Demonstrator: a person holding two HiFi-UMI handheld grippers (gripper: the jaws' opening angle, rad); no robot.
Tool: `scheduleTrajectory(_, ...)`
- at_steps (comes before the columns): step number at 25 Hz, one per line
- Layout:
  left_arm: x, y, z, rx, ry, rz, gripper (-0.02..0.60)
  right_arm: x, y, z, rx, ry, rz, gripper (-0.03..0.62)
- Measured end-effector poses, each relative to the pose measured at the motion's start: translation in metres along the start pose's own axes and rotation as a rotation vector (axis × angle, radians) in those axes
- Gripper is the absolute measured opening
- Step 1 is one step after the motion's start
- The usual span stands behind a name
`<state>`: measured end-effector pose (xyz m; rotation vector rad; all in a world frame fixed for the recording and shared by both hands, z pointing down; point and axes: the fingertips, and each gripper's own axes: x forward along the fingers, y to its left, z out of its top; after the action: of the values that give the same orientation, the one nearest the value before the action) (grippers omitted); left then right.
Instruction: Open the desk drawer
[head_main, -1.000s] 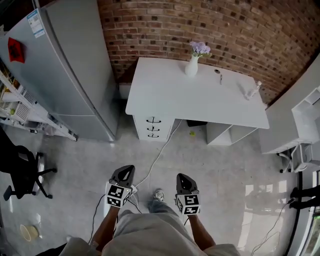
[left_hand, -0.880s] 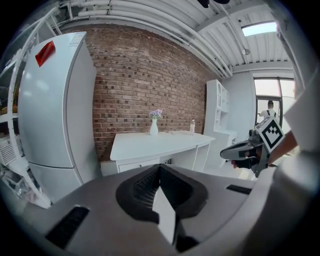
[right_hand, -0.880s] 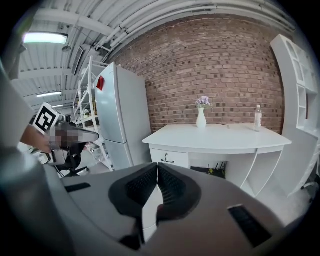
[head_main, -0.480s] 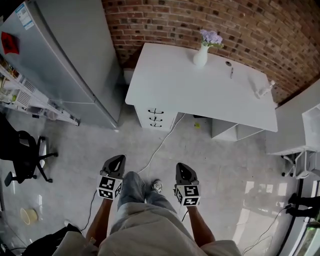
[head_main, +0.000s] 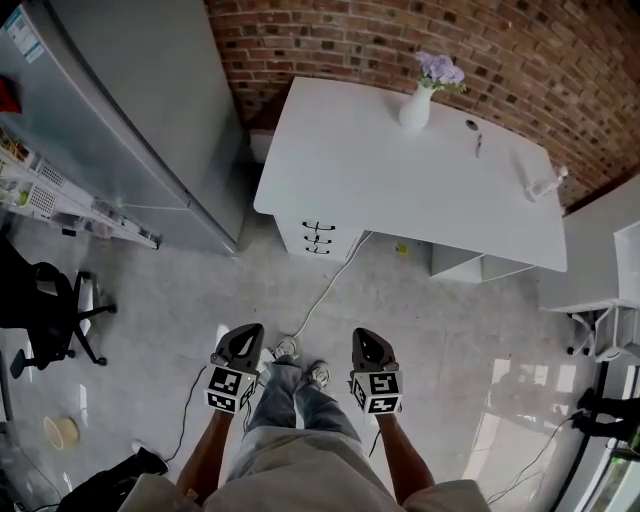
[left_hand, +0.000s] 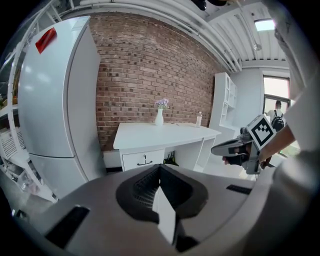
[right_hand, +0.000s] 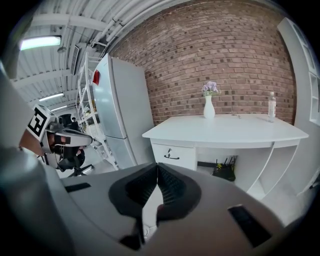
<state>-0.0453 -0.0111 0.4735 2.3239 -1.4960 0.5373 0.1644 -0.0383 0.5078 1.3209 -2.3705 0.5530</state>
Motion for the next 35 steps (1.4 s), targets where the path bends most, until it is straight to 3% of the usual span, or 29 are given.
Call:
scheduleTrajectory(13, 0.04, 0.04, -0.014, -0.004, -0.008, -0.073, 0.012, 0.066, 0.02, 0.002, -0.005, 0.002, -0.037, 0.017)
scheduleTrajectory(27, 0.089, 0.037, -0.076, -0.011, 0.001, -0.156, 0.012, 0.107, 0.012, -0.076, 0.063, 0.057, -0.086, 0.017)
scheduleTrajectory(35, 0.109, 0.035, -0.112, -0.055, -0.003, -0.148, 0.012, 0.134, 0.009, -0.12, 0.087, 0.082, -0.09, 0.017)
